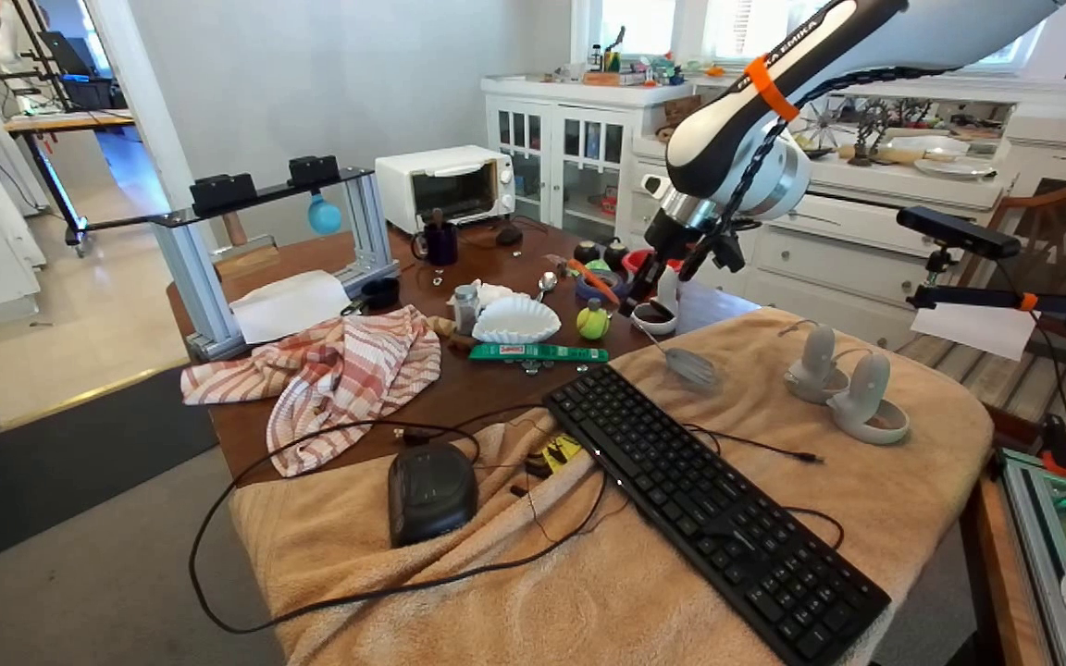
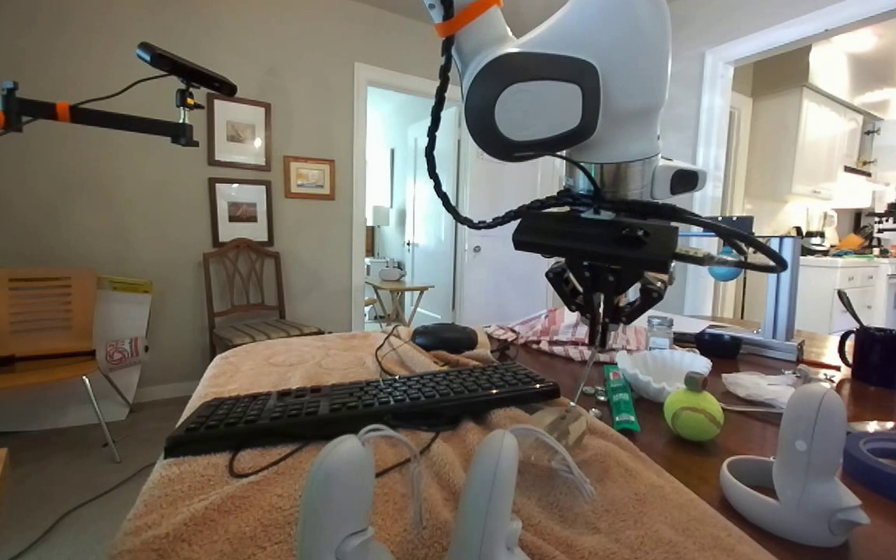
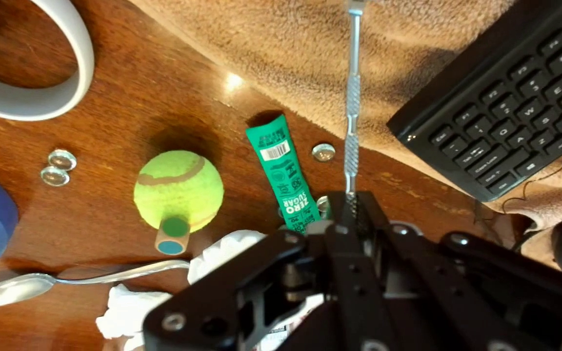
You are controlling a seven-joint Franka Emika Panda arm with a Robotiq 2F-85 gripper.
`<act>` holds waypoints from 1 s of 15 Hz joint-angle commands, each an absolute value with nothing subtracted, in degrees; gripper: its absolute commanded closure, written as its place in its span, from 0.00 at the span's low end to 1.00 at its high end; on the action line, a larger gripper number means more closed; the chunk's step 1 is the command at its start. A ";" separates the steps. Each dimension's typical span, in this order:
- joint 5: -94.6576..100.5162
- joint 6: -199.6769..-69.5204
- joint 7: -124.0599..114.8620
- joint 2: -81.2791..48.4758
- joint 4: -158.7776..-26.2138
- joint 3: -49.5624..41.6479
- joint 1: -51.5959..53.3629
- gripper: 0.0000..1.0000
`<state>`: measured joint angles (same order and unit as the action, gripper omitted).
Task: Use the spatula to lift one of the white items on the table
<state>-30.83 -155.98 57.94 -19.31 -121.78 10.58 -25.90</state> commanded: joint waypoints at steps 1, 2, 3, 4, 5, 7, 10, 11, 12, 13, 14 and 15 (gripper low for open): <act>-36.22 -151.80 66.97 -18.26 -122.04 10.58 -27.61 0.98; -37.13 -150.64 68.73 -18.27 -121.93 9.97 -27.57 0.98; -37.66 -149.42 69.79 -18.16 -121.97 9.04 -27.26 0.98; -38.03 -148.33 70.80 -17.93 -122.16 8.12 -26.88 0.98; -38.49 -146.97 71.68 -17.62 -122.29 7.37 -26.63 0.98; -39.56 -144.91 73.77 -16.58 -122.94 5.89 -26.31 0.98; -40.40 -142.42 75.45 -15.48 -123.18 3.51 -25.43 0.98; -40.48 -142.16 75.87 -15.02 -123.48 2.77 -25.01 0.98; -41.08 -141.88 76.74 -14.43 -124.11 2.20 -24.81 0.98; -41.65 -142.32 77.46 -14.03 -124.62 1.63 -24.45 0.98; -43.41 -142.92 79.35 -13.65 -125.41 1.56 -24.41 0.98; -46.00 -143.25 81.78 -13.37 -125.87 1.62 -24.46 0.98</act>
<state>-40.22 -143.37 76.06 -15.95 -122.69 2.89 -25.70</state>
